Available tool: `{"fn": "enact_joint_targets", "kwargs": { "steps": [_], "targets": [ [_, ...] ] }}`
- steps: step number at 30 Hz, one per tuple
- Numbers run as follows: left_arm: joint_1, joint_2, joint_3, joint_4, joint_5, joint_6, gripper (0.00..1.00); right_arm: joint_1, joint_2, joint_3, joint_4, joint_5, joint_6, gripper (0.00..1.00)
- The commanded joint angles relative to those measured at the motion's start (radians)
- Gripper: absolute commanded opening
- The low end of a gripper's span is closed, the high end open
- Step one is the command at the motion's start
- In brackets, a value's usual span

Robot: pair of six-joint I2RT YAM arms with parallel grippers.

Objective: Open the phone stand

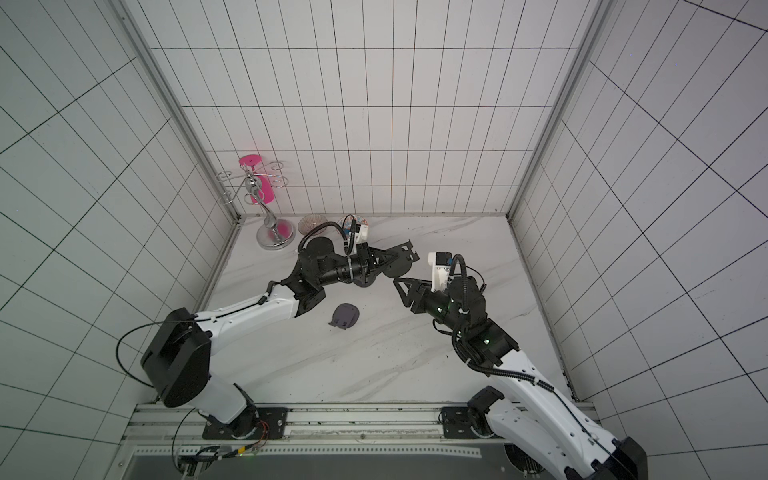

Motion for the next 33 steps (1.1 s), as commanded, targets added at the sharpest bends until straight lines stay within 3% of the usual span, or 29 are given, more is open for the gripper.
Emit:
{"fn": "enact_joint_targets", "kwargs": {
  "steps": [1, 13, 16, 20, 28, 33],
  "targets": [
    [-0.009, -0.022, 0.023, 0.049, 0.007, -0.018, 0.0, 0.006, 0.017, 0.016, 0.062, 0.013, -0.006, 0.47],
    [-0.028, -0.032, 0.015, 0.041, 0.014, -0.021, 0.0, 0.006, 0.054, 0.032, 0.109, 0.05, -0.027, 0.36],
    [-0.031, -0.034, 0.01, 0.047, 0.016, -0.027, 0.0, 0.006, 0.078, 0.045, 0.122, 0.044, -0.027, 0.24],
    [-0.032, -0.036, 0.011, 0.05, 0.022, -0.033, 0.0, 0.006, 0.092, 0.054, 0.129, 0.038, -0.023, 0.01],
    [-0.03, -0.036, 0.026, 0.037, 0.026, -0.042, 0.0, 0.005, 0.068, 0.048, 0.066, 0.115, -0.022, 0.0],
    [-0.013, -0.042, 0.128, -0.159, 0.043, 0.053, 0.0, 0.002, 0.061, 0.023, -0.014, 0.176, -0.011, 0.0]
  ]
}}
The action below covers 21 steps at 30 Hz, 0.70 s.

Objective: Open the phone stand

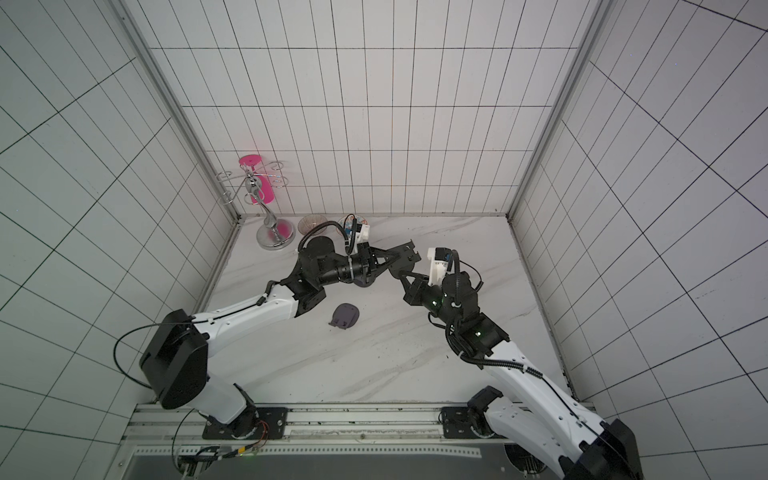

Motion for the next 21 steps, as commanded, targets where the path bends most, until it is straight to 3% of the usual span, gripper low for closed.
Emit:
{"fn": "enact_joint_targets", "kwargs": {
  "steps": [1, 9, 16, 21],
  "targets": [
    [0.008, -0.026, 0.12, -0.15, 0.043, 0.079, 0.0, -0.001, -0.008, 0.012, -0.087, 0.072, 0.001, 0.0],
    [0.072, -0.003, 0.281, -0.482, 0.082, 0.245, 0.0, -0.077, 0.045, -0.089, -0.061, 0.003, 0.207, 0.0],
    [0.113, -0.011, 0.279, -0.473, 0.104, 0.249, 0.0, -0.15, 0.12, -0.147, 0.015, -0.089, 0.35, 0.0],
    [0.13, -0.017, 0.27, -0.408, 0.126, 0.221, 0.0, -0.199, 0.121, -0.173, -0.003, -0.118, 0.382, 0.0]
  ]
}}
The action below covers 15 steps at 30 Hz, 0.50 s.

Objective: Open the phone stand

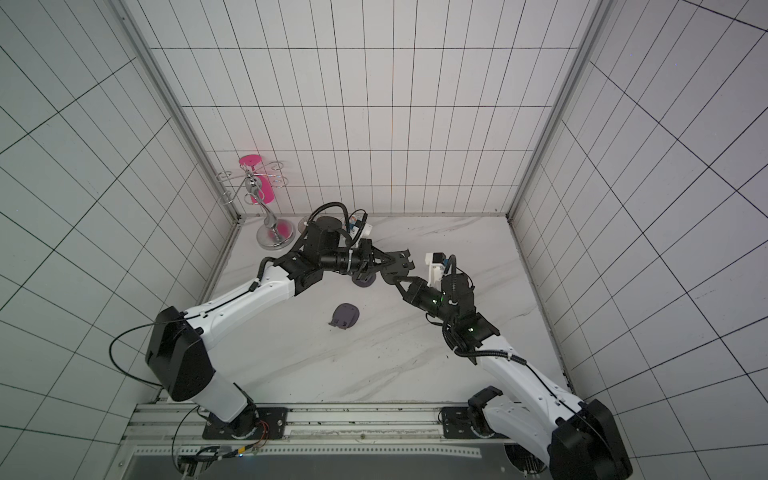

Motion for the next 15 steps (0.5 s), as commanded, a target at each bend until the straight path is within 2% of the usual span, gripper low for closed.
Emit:
{"fn": "enact_joint_targets", "kwargs": {
  "steps": [1, 15],
  "targets": [
    [0.068, -0.061, 0.037, 0.141, 0.021, 0.007, 0.0, -0.091, 0.018, -0.067, -0.219, 0.143, 0.101, 0.0],
    [0.098, -0.055, 0.072, 0.114, 0.047, 0.019, 0.0, -0.126, 0.056, -0.099, -0.268, 0.124, 0.162, 0.0]
  ]
}}
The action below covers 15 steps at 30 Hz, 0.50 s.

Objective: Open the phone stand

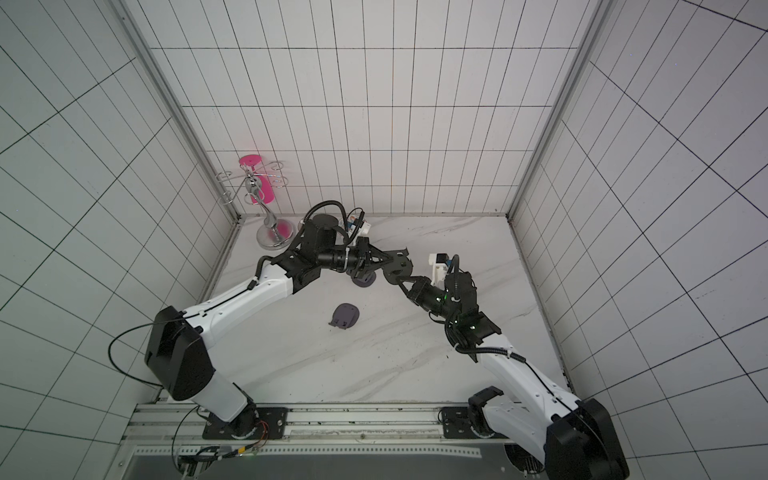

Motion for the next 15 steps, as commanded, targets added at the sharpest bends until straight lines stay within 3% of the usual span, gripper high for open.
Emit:
{"fn": "enact_joint_targets", "kwargs": {
  "steps": [1, 15],
  "targets": [
    [0.072, -0.057, 0.074, 0.115, -0.009, 0.029, 0.0, -0.087, 0.045, -0.096, -0.239, 0.155, 0.109, 0.0],
    [0.12, -0.077, 0.13, -0.01, 0.03, 0.108, 0.0, -0.118, 0.087, -0.102, -0.269, 0.125, 0.114, 0.0]
  ]
}}
